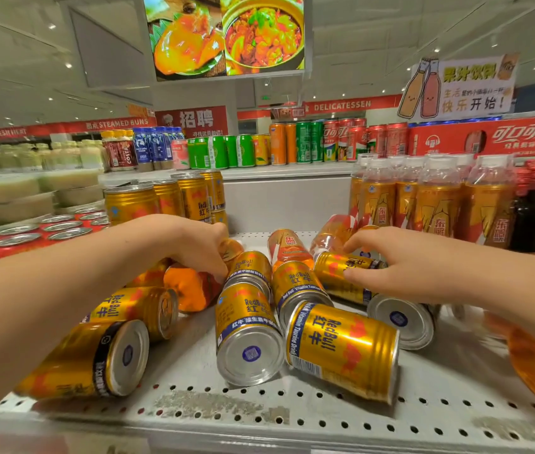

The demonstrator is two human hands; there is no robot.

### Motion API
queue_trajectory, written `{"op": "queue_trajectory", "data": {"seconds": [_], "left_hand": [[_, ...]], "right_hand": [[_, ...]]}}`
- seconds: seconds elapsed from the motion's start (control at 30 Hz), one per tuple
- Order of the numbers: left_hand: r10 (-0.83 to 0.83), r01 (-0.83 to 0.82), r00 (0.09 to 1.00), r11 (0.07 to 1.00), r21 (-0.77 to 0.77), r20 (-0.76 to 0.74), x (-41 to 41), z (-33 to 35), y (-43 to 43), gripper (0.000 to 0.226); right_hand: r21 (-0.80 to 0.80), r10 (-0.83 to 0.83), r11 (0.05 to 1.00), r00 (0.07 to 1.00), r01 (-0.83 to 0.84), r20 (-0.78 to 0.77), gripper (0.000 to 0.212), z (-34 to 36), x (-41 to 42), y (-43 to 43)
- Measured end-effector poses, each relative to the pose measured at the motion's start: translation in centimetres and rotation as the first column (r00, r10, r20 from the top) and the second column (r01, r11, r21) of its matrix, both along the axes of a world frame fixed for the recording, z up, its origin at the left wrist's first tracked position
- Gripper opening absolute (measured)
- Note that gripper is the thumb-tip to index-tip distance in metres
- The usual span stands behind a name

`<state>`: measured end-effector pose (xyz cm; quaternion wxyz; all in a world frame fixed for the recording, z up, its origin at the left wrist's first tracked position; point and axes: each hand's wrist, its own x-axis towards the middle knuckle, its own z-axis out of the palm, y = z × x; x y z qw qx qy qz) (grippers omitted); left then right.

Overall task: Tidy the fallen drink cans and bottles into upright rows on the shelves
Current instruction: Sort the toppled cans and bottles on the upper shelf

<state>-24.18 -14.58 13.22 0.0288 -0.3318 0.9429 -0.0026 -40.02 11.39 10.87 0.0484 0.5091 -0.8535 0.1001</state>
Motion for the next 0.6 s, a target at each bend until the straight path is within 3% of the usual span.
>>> {"op": "queue_trajectory", "data": {"seconds": [0.17,0.33,0.5,0.6], "left_hand": [[0.006,0.003,0.981,0.999,0.043,-0.192,-0.5,-0.1,-0.8,0.072],[-0.052,0.056,0.878,0.998,-0.006,-0.475,-1.0,0.8,0.1,0.055],[-0.125,0.262,0.768,0.956,0.130,-0.628,-1.5,2.3,3.8,0.049],[-0.158,0.385,0.751,0.894,0.230,-0.641,-2.7,2.6,7.0,0.047]], "right_hand": [[-0.020,-0.009,1.000,1.000,0.009,-0.015,0.048,0.1,-0.3,0.0],[-0.040,-0.049,0.998,0.999,0.049,-0.022,0.049,0.6,-1.4,0.3],[-0.064,-0.092,0.994,0.996,0.092,-0.008,0.052,0.9,-2.0,1.3],[-0.129,-0.138,0.982,0.990,0.137,-0.001,0.062,1.2,-2.4,2.5]]}}
